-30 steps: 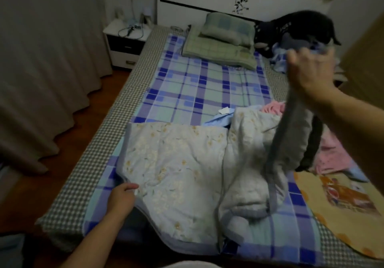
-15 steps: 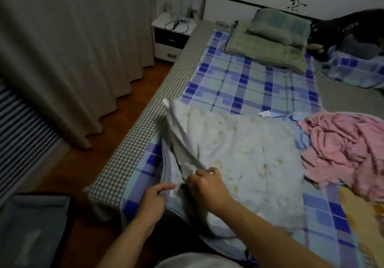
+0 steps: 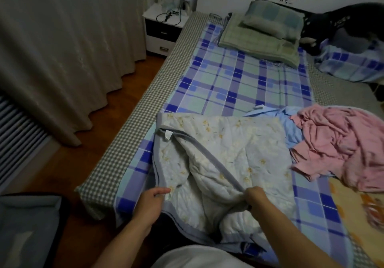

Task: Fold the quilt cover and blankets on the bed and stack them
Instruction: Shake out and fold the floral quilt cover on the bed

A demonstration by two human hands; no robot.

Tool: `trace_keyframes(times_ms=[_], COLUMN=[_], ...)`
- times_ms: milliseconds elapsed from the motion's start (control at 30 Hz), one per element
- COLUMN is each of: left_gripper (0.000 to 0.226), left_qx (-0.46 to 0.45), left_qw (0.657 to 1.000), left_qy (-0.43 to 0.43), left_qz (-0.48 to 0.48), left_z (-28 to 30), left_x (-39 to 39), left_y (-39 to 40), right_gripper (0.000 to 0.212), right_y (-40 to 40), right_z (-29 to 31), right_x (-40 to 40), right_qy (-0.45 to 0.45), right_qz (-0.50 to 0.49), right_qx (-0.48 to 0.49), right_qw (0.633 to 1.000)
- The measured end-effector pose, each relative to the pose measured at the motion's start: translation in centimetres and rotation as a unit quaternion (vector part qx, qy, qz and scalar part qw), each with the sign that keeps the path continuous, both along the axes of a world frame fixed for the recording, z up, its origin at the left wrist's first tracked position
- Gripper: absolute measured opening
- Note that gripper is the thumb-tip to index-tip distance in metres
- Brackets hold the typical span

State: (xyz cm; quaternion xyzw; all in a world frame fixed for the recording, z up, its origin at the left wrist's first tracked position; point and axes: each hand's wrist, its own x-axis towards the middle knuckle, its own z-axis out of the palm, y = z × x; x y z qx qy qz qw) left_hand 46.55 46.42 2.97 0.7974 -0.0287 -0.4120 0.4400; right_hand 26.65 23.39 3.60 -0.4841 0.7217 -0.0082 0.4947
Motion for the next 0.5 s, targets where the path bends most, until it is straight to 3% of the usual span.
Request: trace_keyframes(times_ms=[67,167,233,300,367,467,500], left_gripper=[0.035,0.035,0.035,0.035,0.032,0.030,0.030], left_qx=[0.003,0.006,0.004,-0.014,-0.042,-0.076,-0.079], left_qw=[1.000,1.000,1.000,1.000,0.999,0.997,0.997], left_qy=[0.001,0.007,0.010,0.018,0.022,0.013,0.010], left_qz=[-0.007,-0.013,-0.015,-0.006,-0.002,-0.007,-0.003], left_z=[0.1,0.2,0.6,0.9,1.5,2.4,2.6], left_x=[0.2,0.5,0.6,0.5,0.2,-0.6,-0.9], left_y=[-0.1,0.1,0.2,0.1,-0.1,-0.5,-0.7], right_gripper=[0.014,0.017,0.017,0.027,0.055,0.067,0.068], right_y=[-0.6,-4.7,-8.2,-10.0,-9.5,-5.4,-3.5], right_z=[1.2,4.5,8.4,13.4,19.1,23.9,23.5], right_x=[-1.1,-1.2,-0.9,-0.1,0.7,2.4,3.1], right_qy=[-0.014,-0.077,-0.223,-0.365,-0.426,-0.474,-0.472], right_qz=[-0.011,-0.105,-0.215,-0.246,-0.212,-0.103,-0.060], right_qx=[0.030,-0.066,-0.106,-0.157,-0.224,-0.336,-0.345], right_qw=[0.999,0.989,0.945,0.884,0.850,0.808,0.809])
